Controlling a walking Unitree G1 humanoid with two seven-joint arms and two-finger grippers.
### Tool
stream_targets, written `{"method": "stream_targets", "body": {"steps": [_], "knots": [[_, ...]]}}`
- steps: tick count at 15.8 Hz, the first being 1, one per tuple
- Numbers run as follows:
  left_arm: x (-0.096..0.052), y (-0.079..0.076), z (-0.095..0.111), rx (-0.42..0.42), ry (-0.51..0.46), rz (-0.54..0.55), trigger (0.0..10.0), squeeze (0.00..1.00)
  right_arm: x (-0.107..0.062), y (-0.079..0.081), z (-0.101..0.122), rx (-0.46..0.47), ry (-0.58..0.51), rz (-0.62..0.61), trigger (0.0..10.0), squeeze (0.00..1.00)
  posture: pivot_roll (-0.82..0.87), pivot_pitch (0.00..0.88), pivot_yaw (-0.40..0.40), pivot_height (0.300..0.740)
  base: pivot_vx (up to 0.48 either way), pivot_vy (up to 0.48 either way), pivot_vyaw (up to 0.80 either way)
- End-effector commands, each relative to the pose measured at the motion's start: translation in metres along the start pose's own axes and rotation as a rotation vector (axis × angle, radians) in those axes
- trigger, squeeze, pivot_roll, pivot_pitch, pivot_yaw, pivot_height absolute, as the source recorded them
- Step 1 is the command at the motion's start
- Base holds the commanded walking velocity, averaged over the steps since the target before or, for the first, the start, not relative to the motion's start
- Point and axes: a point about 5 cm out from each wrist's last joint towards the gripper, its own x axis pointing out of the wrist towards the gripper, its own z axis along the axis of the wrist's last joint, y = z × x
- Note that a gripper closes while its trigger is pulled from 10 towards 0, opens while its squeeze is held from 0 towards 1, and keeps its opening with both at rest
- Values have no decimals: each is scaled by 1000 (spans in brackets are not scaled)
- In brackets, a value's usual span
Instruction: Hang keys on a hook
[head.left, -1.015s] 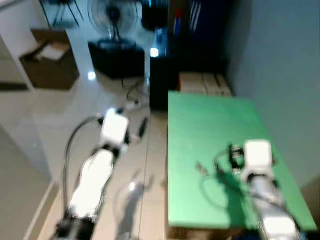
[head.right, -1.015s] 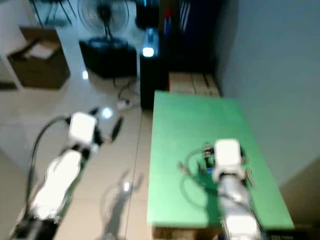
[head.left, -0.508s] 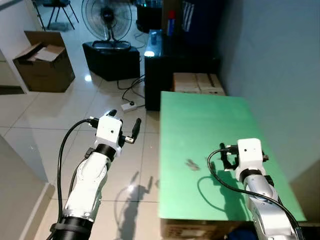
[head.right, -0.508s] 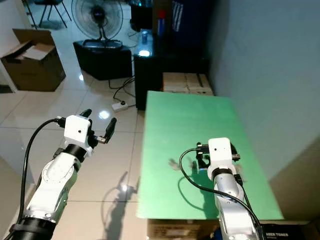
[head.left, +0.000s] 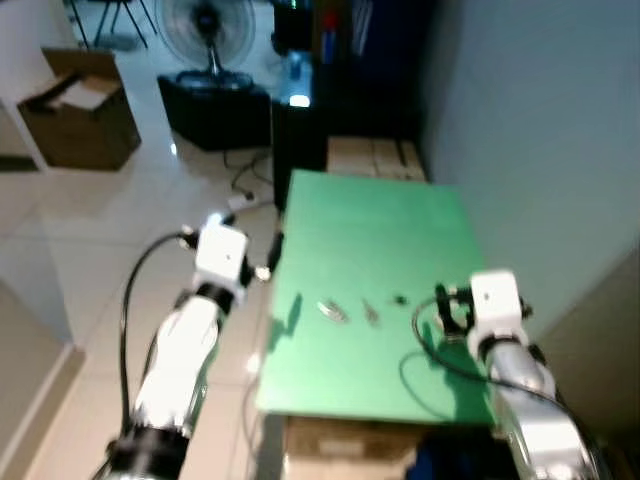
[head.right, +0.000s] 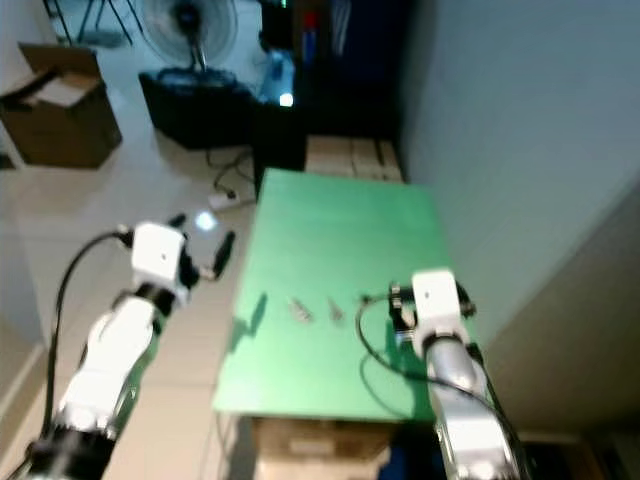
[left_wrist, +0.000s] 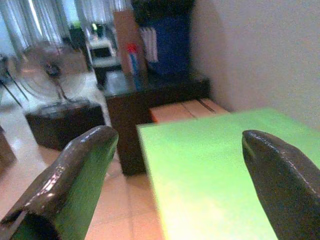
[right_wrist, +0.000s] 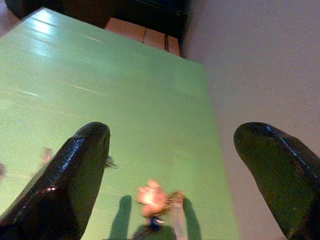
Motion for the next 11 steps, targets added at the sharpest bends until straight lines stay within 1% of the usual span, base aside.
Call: {"method": "stream_targets", "body": {"steps": [1, 2, 3, 4, 6, 8, 10, 11], "knots": [[4, -4, 1, -4, 6, -18, 10000, 0, 0, -4, 2, 1, -7, -11, 10000, 0, -140, 0, -25, 740, 0, 480, 0], [4, -4, 3, 10, -9, -14, 10000, 0, 0, -5, 2, 0, -7, -11, 10000, 0, -142, 0, -25, 740, 0, 480, 0], [4, -3, 5, 23, -31, 1, 10000, 0, 0, -6, 2, -1, -6, -12, 10000, 0, -142, 0, -27, 740, 0, 0, 0], [4, -3, 5, 27, -26, 1, 10000, 0, 0, -6, 2, -1, -4, -10, 10000, 0, -142, 0, -28, 740, 0, 0, 0], [4, -3, 5, 19, -21, -7, 10000, 0, 2, -2, -2, -8, 14, 31, 10000, 0, -136, 5, -31, 740, 0, 0, 0], [3, -2, 4, 31, -24, -21, 10000, 0, 3, 3, -2, -26, 14, 74, 10000, 0, -134, 7, -30, 740, 0, 0, 0], [3, -2, 5, 31, -31, -30, 10000, 0, 4, 4, -2, -13, 13, 78, 10000, 0, -132, 7, -29, 740, 0, 0, 0], [3, -2, 6, 31, -40, -39, 10000, 0, 4, 5, -2, -15, 9, 85, 10000, 0, -131, 8, -27, 740, 277, 0, -800]]}}
